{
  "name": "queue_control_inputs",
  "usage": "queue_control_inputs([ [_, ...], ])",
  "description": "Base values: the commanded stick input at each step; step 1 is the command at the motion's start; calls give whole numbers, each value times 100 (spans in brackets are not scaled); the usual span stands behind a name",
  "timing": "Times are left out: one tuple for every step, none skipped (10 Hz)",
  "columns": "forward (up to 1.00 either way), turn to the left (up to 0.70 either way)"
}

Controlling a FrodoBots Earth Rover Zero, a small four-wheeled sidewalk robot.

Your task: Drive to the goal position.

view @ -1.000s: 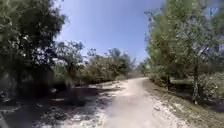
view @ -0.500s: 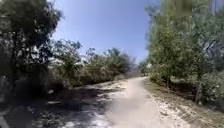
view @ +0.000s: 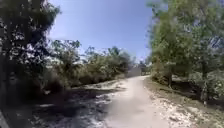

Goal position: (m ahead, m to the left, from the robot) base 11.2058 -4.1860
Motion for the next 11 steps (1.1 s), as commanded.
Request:
queue_control_inputs([
  [45,2],
  [45,2],
  [45,2],
  [45,2],
  [45,2],
  [45,2],
  [45,2],
  [45,2],
  [45,2],
  [45,2],
  [45,2],
])
